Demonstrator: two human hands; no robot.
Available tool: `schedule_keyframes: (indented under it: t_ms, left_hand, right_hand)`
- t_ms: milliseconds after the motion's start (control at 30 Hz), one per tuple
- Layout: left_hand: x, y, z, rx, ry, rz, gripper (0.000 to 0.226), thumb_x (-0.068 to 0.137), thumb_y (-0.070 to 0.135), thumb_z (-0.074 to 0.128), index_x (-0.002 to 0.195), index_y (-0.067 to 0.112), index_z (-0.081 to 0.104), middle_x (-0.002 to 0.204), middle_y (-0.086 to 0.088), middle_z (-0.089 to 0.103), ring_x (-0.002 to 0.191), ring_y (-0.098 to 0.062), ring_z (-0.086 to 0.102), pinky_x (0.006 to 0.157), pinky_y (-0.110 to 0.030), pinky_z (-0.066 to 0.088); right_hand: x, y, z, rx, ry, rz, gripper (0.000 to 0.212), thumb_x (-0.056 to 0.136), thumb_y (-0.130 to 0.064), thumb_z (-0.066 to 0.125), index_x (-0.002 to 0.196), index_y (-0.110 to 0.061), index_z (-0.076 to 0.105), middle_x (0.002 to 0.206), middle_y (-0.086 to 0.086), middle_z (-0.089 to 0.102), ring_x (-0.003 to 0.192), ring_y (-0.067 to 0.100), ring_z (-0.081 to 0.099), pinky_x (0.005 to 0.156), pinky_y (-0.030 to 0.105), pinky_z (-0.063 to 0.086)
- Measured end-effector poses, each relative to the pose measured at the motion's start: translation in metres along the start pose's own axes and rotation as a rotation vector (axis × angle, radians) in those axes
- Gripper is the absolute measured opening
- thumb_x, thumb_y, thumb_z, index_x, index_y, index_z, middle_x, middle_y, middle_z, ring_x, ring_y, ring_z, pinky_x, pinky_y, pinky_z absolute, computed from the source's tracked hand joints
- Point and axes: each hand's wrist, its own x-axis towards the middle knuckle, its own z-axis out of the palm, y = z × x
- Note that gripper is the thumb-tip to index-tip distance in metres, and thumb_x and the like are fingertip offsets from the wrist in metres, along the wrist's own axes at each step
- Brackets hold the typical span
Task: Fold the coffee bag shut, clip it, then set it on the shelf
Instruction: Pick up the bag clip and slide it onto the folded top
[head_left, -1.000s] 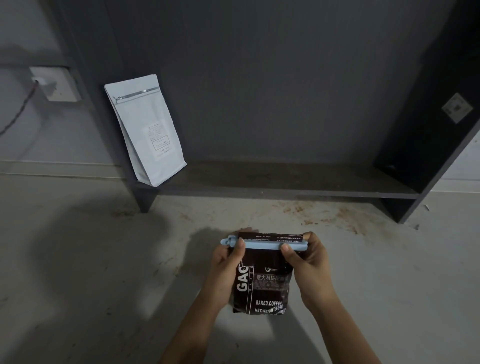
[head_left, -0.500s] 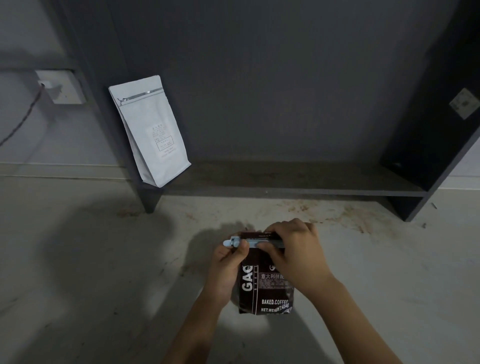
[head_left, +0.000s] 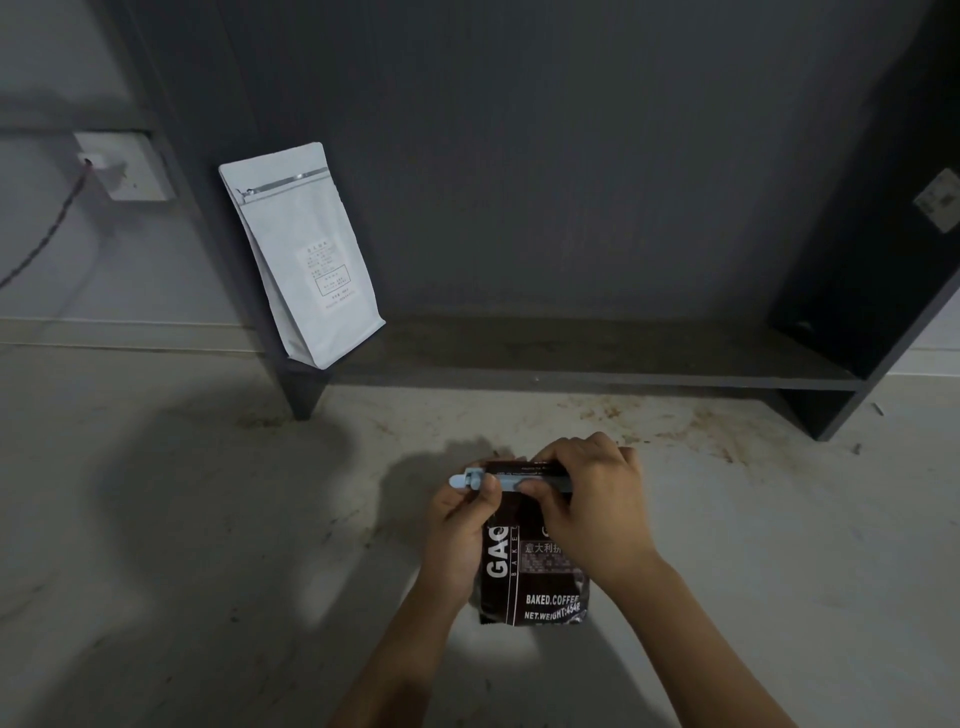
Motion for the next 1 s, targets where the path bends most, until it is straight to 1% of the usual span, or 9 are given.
schedule_keyframes:
  t_ms: [100,200,333,400,500,567,700,833,1000]
  left_hand:
    - [-0.001,-0.002,0.003,-0.038,0.011,0.008,0.027,0.083,0.020,0.052,0.090,-0.003,0.062,0.072,-0.007,0.073,0.068,-0.020,0.070,0.059,-0.024,0.056]
    - [0.000,-0.003,0.004,-0.058,0.024,0.037,0.034,0.080,0.030,0.063,0.091,-0.002,0.063,0.075,-0.007,0.074,0.071,-0.021,0.070,0.061,-0.025,0.056]
    - [0.000,-0.004,0.004,-0.040,0.027,0.031,0.020,0.085,0.016,0.054,0.088,-0.001,0.063,0.071,-0.006,0.074,0.068,-0.020,0.070,0.058,-0.024,0.056]
    - [0.002,-0.004,0.003,0.005,0.026,0.024,0.021,0.083,0.018,0.056,0.090,-0.001,0.063,0.071,-0.005,0.074,0.068,-0.020,0.070,0.059,-0.024,0.056]
    - [0.004,-0.003,-0.001,-0.008,0.026,0.010,0.033,0.075,0.034,0.066,0.089,0.004,0.066,0.074,-0.005,0.074,0.071,-0.020,0.070,0.061,-0.027,0.056]
    - [0.004,-0.002,0.000,-0.073,0.002,-0.005,0.051,0.062,0.047,0.078,0.092,0.007,0.067,0.078,-0.006,0.074,0.075,-0.021,0.070,0.062,-0.028,0.057]
    - [0.005,0.000,-0.002,-0.105,-0.037,0.003,0.065,0.054,0.049,0.082,0.096,0.003,0.063,0.081,-0.005,0.074,0.076,-0.019,0.070,0.063,-0.025,0.057]
    - [0.004,-0.002,-0.004,-0.064,-0.019,0.022,0.060,0.053,0.052,0.081,0.088,0.006,0.066,0.075,-0.005,0.074,0.072,-0.019,0.070,0.061,-0.024,0.057]
    - [0.001,-0.006,0.000,-0.036,0.018,0.027,0.055,0.053,0.055,0.080,0.083,0.010,0.070,0.073,-0.005,0.075,0.070,-0.019,0.071,0.060,-0.024,0.056]
  right_hand:
    - [-0.001,-0.001,0.000,0.009,0.015,0.011,0.023,0.070,-0.044,0.055,0.076,-0.023,0.062,0.071,-0.006,0.068,0.075,0.020,0.058,0.069,0.033,0.035]
    - [0.000,-0.001,0.000,0.028,0.008,0.034,0.019,0.068,-0.040,0.060,0.075,-0.023,0.062,0.071,-0.006,0.068,0.076,0.020,0.057,0.069,0.033,0.033]
    - [0.001,-0.001,0.000,0.025,0.008,0.039,0.018,0.067,-0.038,0.061,0.074,-0.022,0.062,0.070,-0.006,0.068,0.074,0.020,0.057,0.069,0.034,0.033]
    - [0.001,-0.002,0.000,0.022,0.006,0.036,0.017,0.067,-0.038,0.061,0.074,-0.022,0.062,0.069,-0.006,0.068,0.073,0.020,0.058,0.069,0.033,0.034]
    - [0.002,-0.002,0.002,0.027,0.005,0.044,0.018,0.068,-0.039,0.061,0.075,-0.023,0.062,0.070,-0.006,0.068,0.074,0.019,0.058,0.069,0.033,0.034]
    - [0.001,-0.002,0.003,0.028,0.007,0.057,0.019,0.068,-0.040,0.060,0.076,-0.023,0.062,0.071,-0.006,0.068,0.075,0.019,0.058,0.069,0.033,0.034]
    - [0.000,-0.002,0.003,0.007,0.001,0.041,0.027,0.071,-0.047,0.051,0.078,-0.024,0.062,0.071,-0.006,0.068,0.074,0.019,0.058,0.069,0.033,0.036]
    - [0.000,-0.005,-0.004,-0.107,-0.051,-0.027,0.034,0.074,-0.050,0.042,0.081,-0.024,0.063,0.070,-0.005,0.067,0.074,0.019,0.058,0.070,0.035,0.037]
    - [0.002,-0.014,0.001,-0.160,-0.059,-0.056,0.036,0.074,-0.050,0.041,0.071,-0.022,0.063,0.065,-0.006,0.067,0.066,0.018,0.058,0.070,0.033,0.037]
